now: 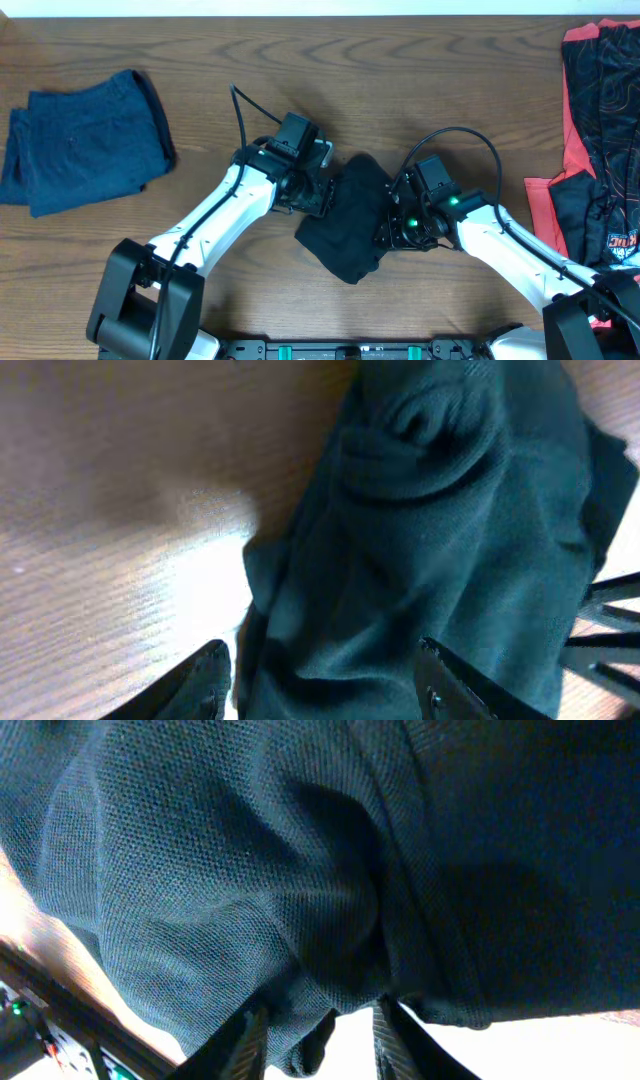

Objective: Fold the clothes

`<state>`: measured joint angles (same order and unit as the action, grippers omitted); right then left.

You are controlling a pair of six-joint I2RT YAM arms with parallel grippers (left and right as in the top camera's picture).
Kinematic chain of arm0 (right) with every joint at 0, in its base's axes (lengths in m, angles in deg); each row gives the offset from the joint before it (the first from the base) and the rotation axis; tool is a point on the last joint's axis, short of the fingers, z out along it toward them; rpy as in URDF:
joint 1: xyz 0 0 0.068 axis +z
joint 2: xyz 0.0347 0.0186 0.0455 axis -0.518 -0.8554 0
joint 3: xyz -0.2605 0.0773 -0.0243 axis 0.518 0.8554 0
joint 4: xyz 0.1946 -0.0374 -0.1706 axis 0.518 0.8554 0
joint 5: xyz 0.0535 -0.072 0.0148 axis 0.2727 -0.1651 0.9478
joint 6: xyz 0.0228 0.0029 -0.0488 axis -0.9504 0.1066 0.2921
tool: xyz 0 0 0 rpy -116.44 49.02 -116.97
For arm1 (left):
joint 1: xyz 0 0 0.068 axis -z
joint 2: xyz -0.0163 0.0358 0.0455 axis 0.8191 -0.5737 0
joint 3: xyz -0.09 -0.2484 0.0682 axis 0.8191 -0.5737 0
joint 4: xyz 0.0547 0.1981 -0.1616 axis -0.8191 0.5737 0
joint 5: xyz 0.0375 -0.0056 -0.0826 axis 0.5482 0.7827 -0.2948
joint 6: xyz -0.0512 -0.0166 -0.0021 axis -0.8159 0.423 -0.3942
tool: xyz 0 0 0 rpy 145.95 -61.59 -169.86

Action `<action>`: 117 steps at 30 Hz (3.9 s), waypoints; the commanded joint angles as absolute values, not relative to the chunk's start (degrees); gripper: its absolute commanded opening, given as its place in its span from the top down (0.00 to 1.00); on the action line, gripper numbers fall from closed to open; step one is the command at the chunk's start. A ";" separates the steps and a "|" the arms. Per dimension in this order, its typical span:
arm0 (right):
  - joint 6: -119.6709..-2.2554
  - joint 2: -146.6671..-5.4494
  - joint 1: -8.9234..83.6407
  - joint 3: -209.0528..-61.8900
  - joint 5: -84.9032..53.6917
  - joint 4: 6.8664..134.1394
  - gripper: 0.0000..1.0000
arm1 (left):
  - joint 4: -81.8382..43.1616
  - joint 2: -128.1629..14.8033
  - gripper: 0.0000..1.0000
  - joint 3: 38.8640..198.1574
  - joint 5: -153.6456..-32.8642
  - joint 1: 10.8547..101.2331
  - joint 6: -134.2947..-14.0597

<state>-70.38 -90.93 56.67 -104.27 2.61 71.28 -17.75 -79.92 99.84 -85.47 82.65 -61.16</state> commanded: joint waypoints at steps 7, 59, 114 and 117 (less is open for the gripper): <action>-71.30 -90.80 57.15 -103.75 4.05 71.37 0.82 | -18.47 -84.67 0.39 97.92 -86.20 83.51 -60.02; -78.86 -90.82 57.54 -103.31 -23.05 79.93 0.99 | -20.75 -88.43 0.40 96.35 -85.93 84.60 -60.07; -70.32 -95.30 54.88 -107.55 -14.15 65.01 0.99 | -34.23 -82.74 0.57 93.18 -86.61 84.34 -64.90; -70.30 -98.54 54.88 -107.55 -15.07 65.12 0.99 | -35.98 -85.67 0.56 93.18 -83.46 84.34 -64.99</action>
<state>-70.56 -96.35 55.12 -106.87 -16.14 64.85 -35.39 -83.33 93.29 -85.28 84.67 -66.60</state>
